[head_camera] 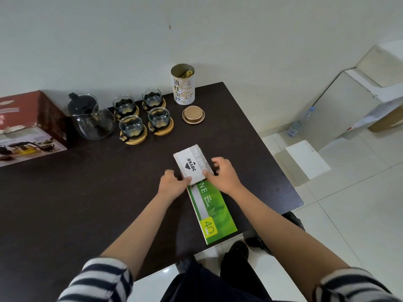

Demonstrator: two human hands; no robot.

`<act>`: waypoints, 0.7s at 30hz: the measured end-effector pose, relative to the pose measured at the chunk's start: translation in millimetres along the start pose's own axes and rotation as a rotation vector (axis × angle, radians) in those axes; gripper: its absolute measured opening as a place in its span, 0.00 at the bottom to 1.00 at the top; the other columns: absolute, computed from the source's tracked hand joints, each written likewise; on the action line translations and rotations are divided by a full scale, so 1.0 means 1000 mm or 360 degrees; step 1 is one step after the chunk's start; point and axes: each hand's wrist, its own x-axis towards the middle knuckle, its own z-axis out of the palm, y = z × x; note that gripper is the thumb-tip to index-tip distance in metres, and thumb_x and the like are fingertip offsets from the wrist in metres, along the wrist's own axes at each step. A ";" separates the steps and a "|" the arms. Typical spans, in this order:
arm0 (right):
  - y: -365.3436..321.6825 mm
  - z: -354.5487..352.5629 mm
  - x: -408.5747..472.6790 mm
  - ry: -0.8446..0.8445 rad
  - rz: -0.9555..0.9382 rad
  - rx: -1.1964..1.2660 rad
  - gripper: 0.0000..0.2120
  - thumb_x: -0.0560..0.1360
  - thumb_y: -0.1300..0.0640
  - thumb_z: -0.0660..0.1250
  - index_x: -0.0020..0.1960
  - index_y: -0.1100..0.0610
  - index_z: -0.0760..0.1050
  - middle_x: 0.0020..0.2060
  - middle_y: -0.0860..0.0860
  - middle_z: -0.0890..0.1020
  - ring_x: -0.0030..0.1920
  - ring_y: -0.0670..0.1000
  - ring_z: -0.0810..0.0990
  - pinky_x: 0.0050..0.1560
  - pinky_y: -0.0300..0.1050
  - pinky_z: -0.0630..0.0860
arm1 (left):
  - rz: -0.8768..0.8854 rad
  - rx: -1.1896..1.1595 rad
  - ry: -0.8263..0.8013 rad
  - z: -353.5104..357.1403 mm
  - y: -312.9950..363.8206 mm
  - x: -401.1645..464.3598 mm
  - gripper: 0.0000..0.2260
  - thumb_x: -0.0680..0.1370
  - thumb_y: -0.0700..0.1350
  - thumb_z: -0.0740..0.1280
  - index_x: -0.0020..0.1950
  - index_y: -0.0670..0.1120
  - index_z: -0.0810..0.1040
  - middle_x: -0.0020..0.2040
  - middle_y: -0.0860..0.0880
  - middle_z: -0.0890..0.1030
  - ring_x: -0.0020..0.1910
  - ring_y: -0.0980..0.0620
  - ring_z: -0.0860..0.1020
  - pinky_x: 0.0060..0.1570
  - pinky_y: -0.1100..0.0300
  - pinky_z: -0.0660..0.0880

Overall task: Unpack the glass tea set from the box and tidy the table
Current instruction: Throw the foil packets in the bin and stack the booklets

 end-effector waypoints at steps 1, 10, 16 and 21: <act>-0.003 0.002 0.009 -0.0006 0.0049 0.0001 0.28 0.72 0.49 0.71 0.69 0.56 0.68 0.60 0.54 0.72 0.59 0.53 0.75 0.60 0.51 0.74 | 0.0025 -0.0034 0.0025 0.000 0.003 0.006 0.33 0.72 0.54 0.71 0.71 0.41 0.63 0.65 0.43 0.72 0.62 0.46 0.74 0.58 0.56 0.70; 0.008 0.015 0.021 -0.0017 0.0243 0.0060 0.16 0.69 0.52 0.75 0.52 0.57 0.76 0.50 0.52 0.81 0.48 0.50 0.80 0.50 0.45 0.77 | 0.0100 -0.0297 0.0057 0.013 0.000 0.010 0.24 0.72 0.42 0.70 0.66 0.43 0.69 0.63 0.43 0.71 0.50 0.53 0.75 0.59 0.54 0.74; 0.009 0.010 0.023 -0.0091 0.0328 0.0263 0.19 0.66 0.59 0.78 0.54 0.57 0.76 0.50 0.52 0.81 0.52 0.50 0.80 0.53 0.44 0.77 | 0.0084 -0.0412 0.0079 0.015 0.003 0.005 0.23 0.72 0.41 0.69 0.67 0.44 0.70 0.62 0.45 0.69 0.49 0.54 0.73 0.55 0.59 0.73; -0.005 0.007 0.037 -0.0170 0.0398 0.0365 0.27 0.72 0.61 0.71 0.69 0.59 0.69 0.59 0.53 0.78 0.54 0.50 0.78 0.52 0.43 0.75 | 0.0031 -0.0425 0.0143 0.015 0.004 0.004 0.19 0.77 0.42 0.63 0.68 0.44 0.69 0.62 0.45 0.69 0.50 0.54 0.70 0.51 0.62 0.67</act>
